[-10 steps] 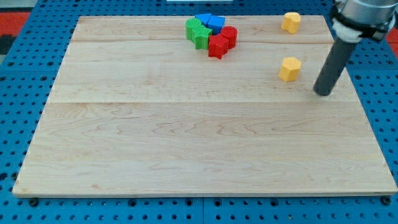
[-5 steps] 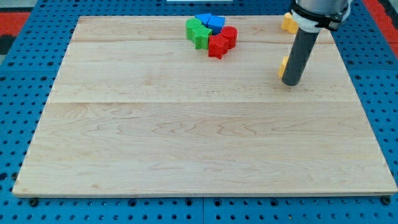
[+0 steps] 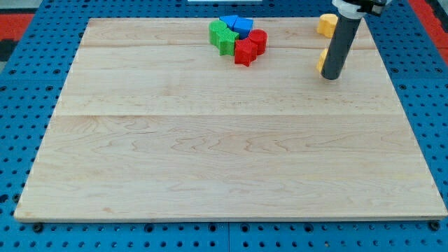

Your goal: Move yellow hexagon closer to the yellow heart

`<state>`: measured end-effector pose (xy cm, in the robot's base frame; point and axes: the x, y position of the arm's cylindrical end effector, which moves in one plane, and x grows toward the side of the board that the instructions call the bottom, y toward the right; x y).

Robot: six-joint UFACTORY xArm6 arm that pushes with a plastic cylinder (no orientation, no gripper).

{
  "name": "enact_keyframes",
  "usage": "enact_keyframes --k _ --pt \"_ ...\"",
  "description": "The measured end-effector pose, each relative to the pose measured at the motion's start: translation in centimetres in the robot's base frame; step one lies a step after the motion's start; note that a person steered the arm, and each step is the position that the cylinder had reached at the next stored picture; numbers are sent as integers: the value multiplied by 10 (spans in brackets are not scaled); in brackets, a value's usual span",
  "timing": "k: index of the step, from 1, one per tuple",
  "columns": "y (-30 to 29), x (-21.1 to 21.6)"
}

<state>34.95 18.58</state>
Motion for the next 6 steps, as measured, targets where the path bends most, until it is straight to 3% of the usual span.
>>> enact_keyframes --k 5,6 --pt "11 -95" --pt "12 -98"
